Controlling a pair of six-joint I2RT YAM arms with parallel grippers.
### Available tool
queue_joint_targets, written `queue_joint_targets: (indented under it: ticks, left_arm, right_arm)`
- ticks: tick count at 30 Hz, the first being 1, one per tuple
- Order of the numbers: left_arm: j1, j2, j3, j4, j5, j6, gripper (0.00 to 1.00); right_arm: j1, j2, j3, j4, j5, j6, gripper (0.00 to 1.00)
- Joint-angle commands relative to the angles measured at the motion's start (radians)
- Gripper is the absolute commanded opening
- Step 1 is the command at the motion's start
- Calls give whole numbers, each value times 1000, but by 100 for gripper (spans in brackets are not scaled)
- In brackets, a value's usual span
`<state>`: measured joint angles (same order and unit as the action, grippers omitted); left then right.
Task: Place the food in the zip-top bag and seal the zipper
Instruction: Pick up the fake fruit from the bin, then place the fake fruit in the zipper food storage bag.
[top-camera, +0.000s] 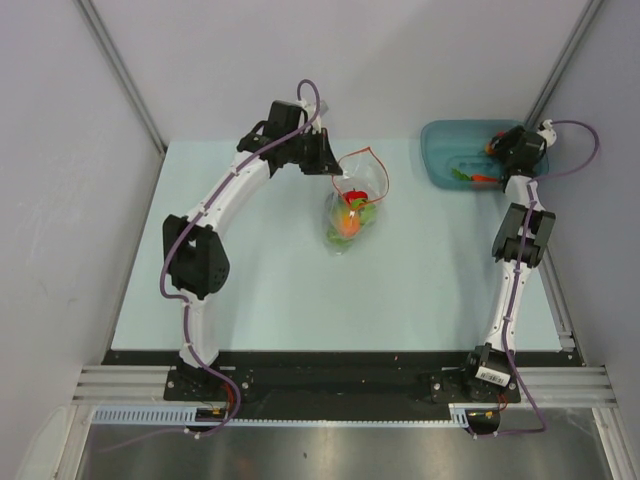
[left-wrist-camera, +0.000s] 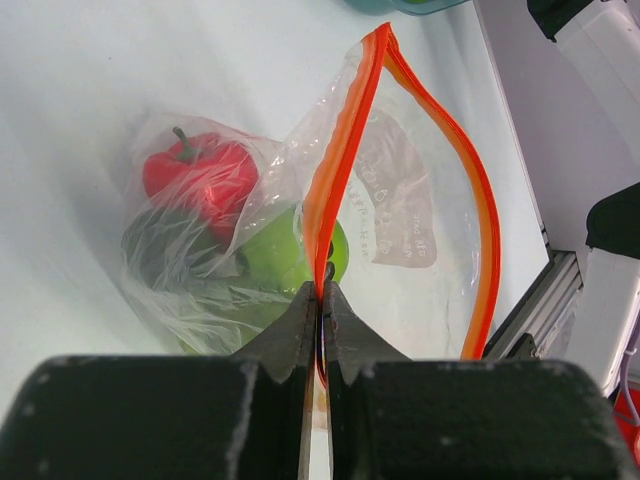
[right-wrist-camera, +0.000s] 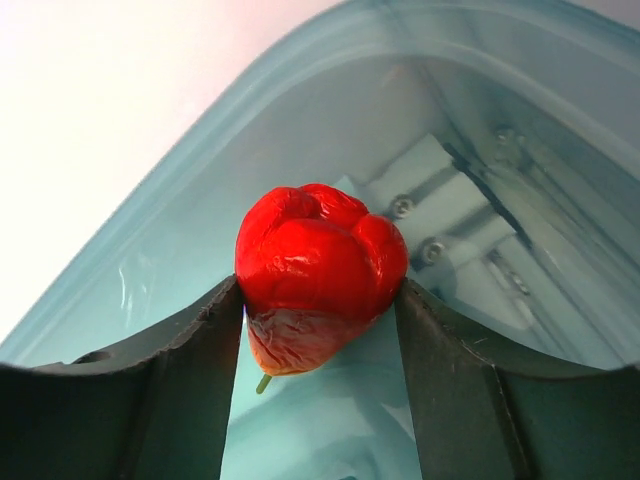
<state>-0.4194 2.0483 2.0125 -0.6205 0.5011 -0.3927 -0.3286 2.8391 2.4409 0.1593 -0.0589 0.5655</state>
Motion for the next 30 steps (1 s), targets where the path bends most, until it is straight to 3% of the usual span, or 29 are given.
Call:
queue_joint_targets:
  ticks: [1, 2, 11, 14, 20, 23, 30]
  left_arm:
    - [7, 3, 37, 8, 10, -11, 8]
    - [7, 3, 37, 8, 13, -12, 8]
    - [4, -19, 12, 21, 16, -9, 4]
    - [-2, -25, 9, 18, 14, -8, 2]
    - [-7, -39, -1, 39, 17, -20, 0]
    - [-9, -42, 5, 38, 19, -23, 0]
    - [-9, -62, -4, 33, 13, -15, 1]
  right_arm:
    - [5, -18, 50, 104, -13, 2, 44]
    - [5, -39, 37, 111, -21, 1, 38]
    - [42, -302, -203, 224, -168, 11, 20]
    - [72, -449, -319, 233, -275, -3, 13]
    - [166, -806, -633, 244, -545, -102, 9]
    - [246, -939, -741, 160, -616, -211, 11]
    - [376, -1001, -757, -153, -714, -337, 8]
